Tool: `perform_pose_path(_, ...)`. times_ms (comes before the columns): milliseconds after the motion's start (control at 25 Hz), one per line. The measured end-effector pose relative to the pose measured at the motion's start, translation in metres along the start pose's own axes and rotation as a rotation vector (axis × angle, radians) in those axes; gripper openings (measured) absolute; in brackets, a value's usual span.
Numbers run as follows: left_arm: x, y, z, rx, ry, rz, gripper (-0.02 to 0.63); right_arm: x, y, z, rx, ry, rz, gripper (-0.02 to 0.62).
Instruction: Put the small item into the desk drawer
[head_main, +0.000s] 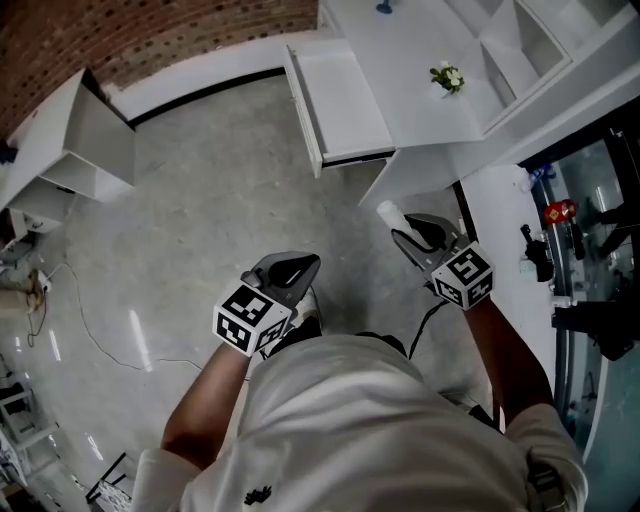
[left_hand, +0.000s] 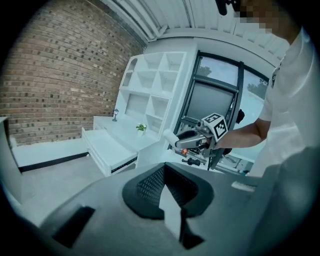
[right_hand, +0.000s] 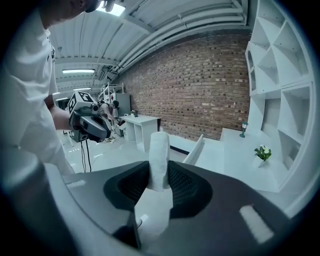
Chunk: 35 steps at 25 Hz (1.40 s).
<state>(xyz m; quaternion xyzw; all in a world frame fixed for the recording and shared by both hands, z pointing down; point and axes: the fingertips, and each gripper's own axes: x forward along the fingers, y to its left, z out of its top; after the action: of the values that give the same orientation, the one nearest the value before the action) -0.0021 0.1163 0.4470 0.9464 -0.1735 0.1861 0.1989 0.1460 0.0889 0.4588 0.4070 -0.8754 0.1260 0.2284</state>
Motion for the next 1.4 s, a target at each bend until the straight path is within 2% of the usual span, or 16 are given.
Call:
perform_pose_path(200,-0.009,0.041,0.013,0.022,-0.015,0.001,0.006,0.032,-0.02,0.027,-0.028,-0.001,-0.025,0.133)
perform_pose_path(360,-0.014,0.062,0.024,0.007,-0.047,0.019,0.006,0.051,-0.037,0.044,-0.074,0.008,-0.024,0.133)
perform_pose_path(640,-0.005,0.104,0.041,-0.022,-0.065,0.064,0.006,0.095,-0.079,0.075,-0.241,0.033,0.013,0.133)
perform_pose_path(960,0.032,0.166,0.084,-0.058,-0.074,0.142,0.006,0.158,-0.163,0.106,-0.351,0.057,0.079,0.133)
perform_pose_path(1160,0.067,0.208,0.119,-0.077,-0.071,0.182,0.006,0.204,-0.219,0.124,-0.443,0.094,0.149,0.133)
perform_pose_path(1400,0.099,0.254,0.15,-0.13,-0.093,0.247,0.006,0.265,-0.275,0.121,-0.543,0.156,0.224,0.133)
